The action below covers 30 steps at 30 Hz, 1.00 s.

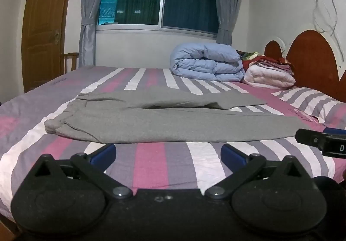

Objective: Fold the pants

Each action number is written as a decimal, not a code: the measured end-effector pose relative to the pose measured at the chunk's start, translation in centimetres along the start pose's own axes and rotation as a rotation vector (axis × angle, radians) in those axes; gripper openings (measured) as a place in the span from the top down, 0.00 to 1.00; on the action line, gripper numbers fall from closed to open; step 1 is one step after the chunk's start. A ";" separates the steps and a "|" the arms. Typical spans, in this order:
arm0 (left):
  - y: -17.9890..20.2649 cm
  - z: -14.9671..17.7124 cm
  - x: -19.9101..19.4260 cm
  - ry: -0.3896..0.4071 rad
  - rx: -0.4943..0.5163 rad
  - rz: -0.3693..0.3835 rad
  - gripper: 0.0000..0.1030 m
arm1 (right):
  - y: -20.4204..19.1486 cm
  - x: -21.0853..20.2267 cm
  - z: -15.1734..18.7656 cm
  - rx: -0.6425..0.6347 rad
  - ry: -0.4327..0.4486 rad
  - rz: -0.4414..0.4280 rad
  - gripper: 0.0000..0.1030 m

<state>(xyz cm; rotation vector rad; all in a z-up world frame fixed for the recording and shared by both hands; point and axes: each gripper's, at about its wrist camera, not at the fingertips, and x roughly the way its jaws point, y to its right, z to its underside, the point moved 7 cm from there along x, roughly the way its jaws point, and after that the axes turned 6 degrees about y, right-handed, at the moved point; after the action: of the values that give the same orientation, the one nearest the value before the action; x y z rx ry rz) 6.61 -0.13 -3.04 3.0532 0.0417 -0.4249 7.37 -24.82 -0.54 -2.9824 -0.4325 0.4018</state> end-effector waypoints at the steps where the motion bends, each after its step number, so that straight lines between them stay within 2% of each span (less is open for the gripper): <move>1: -0.1 0.0 0.0 0.000 -0.002 -0.001 0.06 | 0.0 0.0 0.0 0.000 -0.001 0.000 0.00; 30: -0.1 0.1 0.3 -0.012 -0.001 -0.005 0.06 | 0.0 0.3 0.2 0.004 -0.008 0.001 0.00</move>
<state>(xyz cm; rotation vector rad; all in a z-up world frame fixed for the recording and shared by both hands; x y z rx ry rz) 6.85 -0.05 -3.19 3.0502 0.0483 -0.4437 7.61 -24.75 -0.85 -2.9785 -0.4304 0.4140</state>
